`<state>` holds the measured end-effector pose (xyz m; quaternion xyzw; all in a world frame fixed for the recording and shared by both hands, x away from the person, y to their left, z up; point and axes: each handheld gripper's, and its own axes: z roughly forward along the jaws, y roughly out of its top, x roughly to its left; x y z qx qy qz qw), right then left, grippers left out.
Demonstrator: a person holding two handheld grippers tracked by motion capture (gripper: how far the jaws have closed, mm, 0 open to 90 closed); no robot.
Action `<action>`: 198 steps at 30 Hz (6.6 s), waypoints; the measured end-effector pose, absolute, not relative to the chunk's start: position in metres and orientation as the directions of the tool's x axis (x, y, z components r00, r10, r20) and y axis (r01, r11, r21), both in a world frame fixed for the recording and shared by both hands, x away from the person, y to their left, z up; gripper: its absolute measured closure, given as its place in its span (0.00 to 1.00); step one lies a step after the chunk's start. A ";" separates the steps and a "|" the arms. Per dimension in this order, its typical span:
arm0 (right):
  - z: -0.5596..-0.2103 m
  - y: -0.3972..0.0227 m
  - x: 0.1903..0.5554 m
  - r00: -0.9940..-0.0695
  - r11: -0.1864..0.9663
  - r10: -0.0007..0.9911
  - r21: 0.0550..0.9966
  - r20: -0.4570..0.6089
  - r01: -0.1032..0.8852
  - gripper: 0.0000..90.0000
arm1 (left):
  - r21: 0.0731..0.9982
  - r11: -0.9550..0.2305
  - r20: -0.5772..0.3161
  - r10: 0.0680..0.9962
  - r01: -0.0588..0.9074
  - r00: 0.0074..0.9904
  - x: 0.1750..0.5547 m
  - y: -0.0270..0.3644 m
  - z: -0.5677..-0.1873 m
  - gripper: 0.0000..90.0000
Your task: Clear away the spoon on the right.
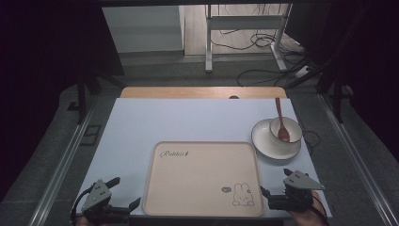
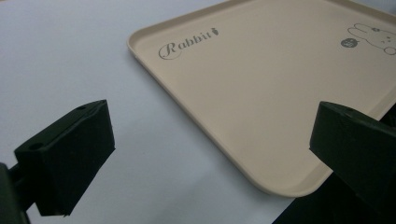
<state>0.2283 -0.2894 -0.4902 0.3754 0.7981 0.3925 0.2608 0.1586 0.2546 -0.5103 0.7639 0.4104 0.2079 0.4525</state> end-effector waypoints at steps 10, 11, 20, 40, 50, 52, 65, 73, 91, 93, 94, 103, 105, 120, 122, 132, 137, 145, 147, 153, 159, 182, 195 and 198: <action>-0.487 -0.288 0.238 -0.567 0.395 0.816 0.826 -0.113 0.403 0.00 | 0.854 -0.266 -0.050 0.813 0.447 0.580 0.160 0.253 -0.510 0.00; -0.486 -0.289 0.239 -0.565 0.392 0.817 0.827 -0.113 0.402 0.00 | 0.853 -0.266 -0.052 0.812 0.449 0.581 0.160 0.253 -0.510 0.00; -0.482 -0.291 0.245 -0.564 0.374 0.821 0.833 -0.093 0.407 0.00 | 0.847 -0.277 -0.050 0.809 0.454 0.586 0.161 0.253 -0.510 0.00; -0.471 -0.290 0.267 -0.570 0.355 0.820 0.832 -0.057 0.427 0.01 | 0.843 -0.276 -0.058 0.808 0.462 0.587 0.162 0.253 -0.511 0.00; -0.465 -0.287 0.276 -0.575 0.352 0.817 0.834 -0.051 0.425 0.00 | 0.840 -0.278 -0.060 0.806 0.466 0.589 0.162 0.253 -0.511 0.00; -0.463 -0.286 0.279 -0.571 0.351 0.819 0.836 -0.056 0.422 0.00 | 0.839 -0.278 -0.061 0.806 0.467 0.589 0.162 0.253 -0.511 0.00; -0.454 -0.287 0.298 -0.564 0.355 0.823 0.833 -0.063 0.425 0.00 | 0.837 -0.281 -0.062 0.804 0.470 0.592 0.163 0.253 -0.511 0.00; -0.448 -0.288 0.313 -0.560 0.363 0.825 0.826 -0.070 0.431 0.00 | 0.835 -0.281 -0.063 0.804 0.472 0.591 0.163 0.253 -0.511 0.00; -0.435 -0.289 0.345 -0.509 0.361 0.856 0.811 -0.092 0.461 0.00 | 0.833 -0.281 -0.066 0.805 0.476 0.590 0.164 0.253 -0.511 0.00; -0.433 -0.289 0.349 -0.501 0.367 0.859 0.807 -0.104 0.463 0.00 | 0.833 -0.281 -0.067 0.804 0.477 0.590 0.164 0.253 -0.511 0.00; -0.433 -0.289 0.351 -0.498 0.366 0.861 0.806 -0.103 0.465 0.00 | 0.833 -0.281 -0.067 0.804 0.477 0.590 0.164 0.253 -0.511 0.00; -0.428 -0.293 0.371 -0.462 0.329 0.884 0.793 -0.069 0.513 0.00 | 0.833 -0.281 -0.067 0.804 0.477 0.591 0.164 0.253 -0.511 0.00; -0.426 -0.295 0.376 -0.448 0.325 0.891 0.790 -0.071 0.519 0.02 | 0.832 -0.282 -0.067 0.803 0.477 0.592 0.164 0.253 -0.511 0.00; -0.418 -0.302 0.406 -0.422 0.327 0.903 0.765 -0.080 0.555 0.21 | 0.830 -0.286 -0.067 0.801 0.479 0.595 0.165 0.252 -0.511 0.00; -0.417 -0.301 0.413 -0.423 0.339 0.902 0.754 -0.089 0.563 0.24 | 0.830 -0.286 -0.067 0.801 0.478 0.595 0.164 0.252 -0.511 0.00; -0.416 -0.304 0.432 -0.400 0.353 0.908 0.737 -0.122 0.577 0.47 | 0.830 -0.290 -0.064 0.800 0.477 0.597 0.164 0.252 -0.511 0.00; -0.416 -0.305 0.443 -0.384 0.361 0.912 0.731 -0.146 0.579 0.56 | 0.829 -0.290 -0.064 0.800 0.478 0.597 0.164 0.252 -0.511 0.00; -0.422 -0.307 0.468 -0.350 0.357 0.923 0.705 -0.163 0.613 0.62 | 0.829 -0.293 -0.063 0.799 0.477 0.599 0.165 0.252 -0.511 0.00; -0.425 -0.307 0.473 -0.338 0.351 0.927 0.700 -0.164 0.622 0.62 | 0.829 -0.293 -0.062 0.798 0.477 0.599 0.165 0.252 -0.511 0.00; -0.437 -0.308 0.485 -0.316 0.338 0.935 0.681 -0.162 0.650 0.67 | 0.828 -0.297 -0.059 0.797 0.476 0.601 0.165 0.251 -0.511 0.00; -0.443 -0.306 0.486 -0.322 0.339 0.934 0.673 -0.155 0.657 0.87 | 0.828 -0.296 -0.060 0.797 0.476 0.601 0.165 0.252 -0.511 0.00; -0.384 -0.296 0.463 -0.405 0.381 0.903 0.703 -0.144 0.600 0.88 | 0.825 -0.306 -0.051 0.796 0.474 0.603 0.164 0.250 -0.511 0.00; -0.367 -0.288 0.440 -0.476 0.429 0.870 0.673 -0.129 0.602 0.88 | 0.824 -0.311 -0.047 0.796 0.474 0.604 0.164 0.250 -0.511 0.00; -0.366 -0.285 0.433 -0.490 0.434 0.864 0.668 -0.118 0.605 0.88 | 0.824 -0.311 -0.047 0.796 0.474 0.604 0.164 0.250 -0.511 0.00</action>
